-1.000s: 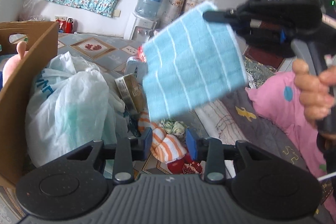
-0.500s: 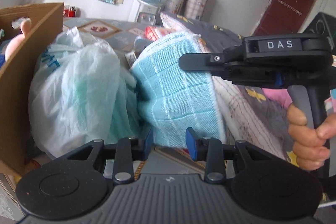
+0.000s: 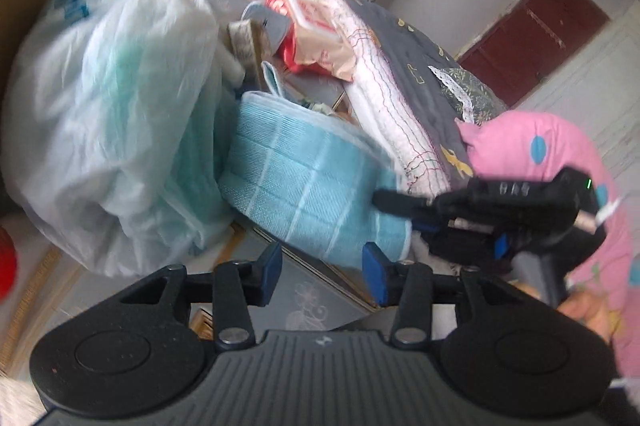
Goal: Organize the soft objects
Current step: 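Lift the towel with the right tool and drag it across the pile, then carry the light blue towel over the cardboard box with the right tool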
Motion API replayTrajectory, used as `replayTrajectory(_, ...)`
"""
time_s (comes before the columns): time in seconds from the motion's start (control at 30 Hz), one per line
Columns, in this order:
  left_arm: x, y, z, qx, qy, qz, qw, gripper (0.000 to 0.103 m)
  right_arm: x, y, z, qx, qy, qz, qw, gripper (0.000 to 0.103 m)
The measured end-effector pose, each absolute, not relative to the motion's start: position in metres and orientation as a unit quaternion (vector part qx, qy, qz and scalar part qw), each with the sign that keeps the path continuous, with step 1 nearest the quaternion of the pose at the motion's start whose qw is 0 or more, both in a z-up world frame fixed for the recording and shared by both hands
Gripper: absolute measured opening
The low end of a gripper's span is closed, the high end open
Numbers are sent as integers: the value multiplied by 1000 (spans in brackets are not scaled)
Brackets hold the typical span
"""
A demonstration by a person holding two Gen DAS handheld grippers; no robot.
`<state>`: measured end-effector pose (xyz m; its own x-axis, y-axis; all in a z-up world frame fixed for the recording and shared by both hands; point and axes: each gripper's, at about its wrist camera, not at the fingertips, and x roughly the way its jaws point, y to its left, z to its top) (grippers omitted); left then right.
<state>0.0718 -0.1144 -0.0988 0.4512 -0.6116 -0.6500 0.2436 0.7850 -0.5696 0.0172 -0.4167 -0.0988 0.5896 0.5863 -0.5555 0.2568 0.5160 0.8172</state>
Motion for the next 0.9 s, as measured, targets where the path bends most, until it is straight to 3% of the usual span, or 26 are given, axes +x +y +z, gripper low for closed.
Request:
replayTrajectory(0.4,98,-128,-125,-240,504,-196,806,47,0,-396,-87,355,492,79,791,11)
replayTrajectory(0.47,99,-132,-126,-227,507,-186,811,47,0,-393,-68,306,483,88,816,17)
replayTrajectory(0.53,100,-135,-127,-221,509,-181,812,47,-2,-393,-46,269,462,97,840,39)
replayTrajectory(0.63,101,-133,-128,-223,512,-179,810,47,4,-398,-22,247,433,111,860,59)
replayTrajectory(0.73,101,-132,-130,-224,514,-179,808,47,27,-400,-26,267,443,135,845,70)
replayTrajectory(0.9,104,-132,-133,-225,515,-182,807,47,60,-400,-66,299,500,147,799,72)
